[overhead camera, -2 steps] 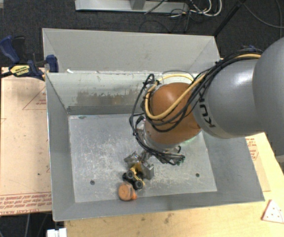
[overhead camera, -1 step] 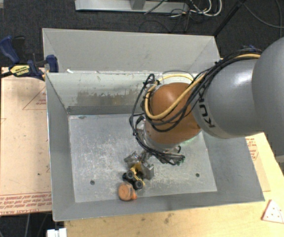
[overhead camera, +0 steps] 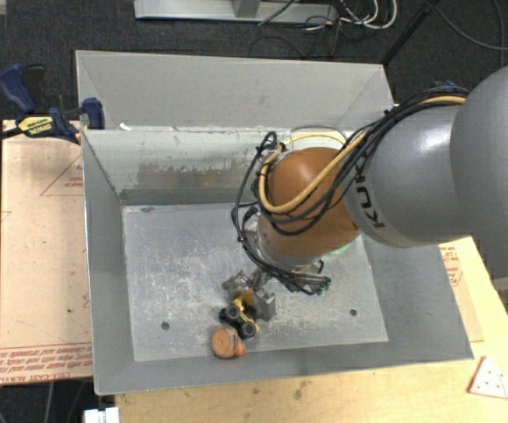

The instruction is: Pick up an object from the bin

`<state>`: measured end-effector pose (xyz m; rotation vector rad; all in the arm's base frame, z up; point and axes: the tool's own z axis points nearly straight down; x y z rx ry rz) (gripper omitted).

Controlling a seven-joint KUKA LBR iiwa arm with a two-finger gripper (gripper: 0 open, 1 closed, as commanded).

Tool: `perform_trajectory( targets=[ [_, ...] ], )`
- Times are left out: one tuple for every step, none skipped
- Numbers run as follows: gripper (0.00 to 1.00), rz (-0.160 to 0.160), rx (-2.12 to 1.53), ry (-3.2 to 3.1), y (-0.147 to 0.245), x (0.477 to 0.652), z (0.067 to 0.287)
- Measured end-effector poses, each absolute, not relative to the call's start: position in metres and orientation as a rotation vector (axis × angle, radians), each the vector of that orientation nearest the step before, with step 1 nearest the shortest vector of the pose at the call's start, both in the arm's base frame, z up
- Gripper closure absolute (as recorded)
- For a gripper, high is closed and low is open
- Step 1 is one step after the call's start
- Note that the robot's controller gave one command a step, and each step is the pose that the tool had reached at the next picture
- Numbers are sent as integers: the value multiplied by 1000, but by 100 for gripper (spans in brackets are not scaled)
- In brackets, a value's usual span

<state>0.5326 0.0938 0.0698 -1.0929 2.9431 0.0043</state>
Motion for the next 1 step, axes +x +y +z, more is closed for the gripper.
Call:
perform_trajectory(
  targets=[
    [100, 3, -1095, 2942, 111, 519, 127]
  ],
)
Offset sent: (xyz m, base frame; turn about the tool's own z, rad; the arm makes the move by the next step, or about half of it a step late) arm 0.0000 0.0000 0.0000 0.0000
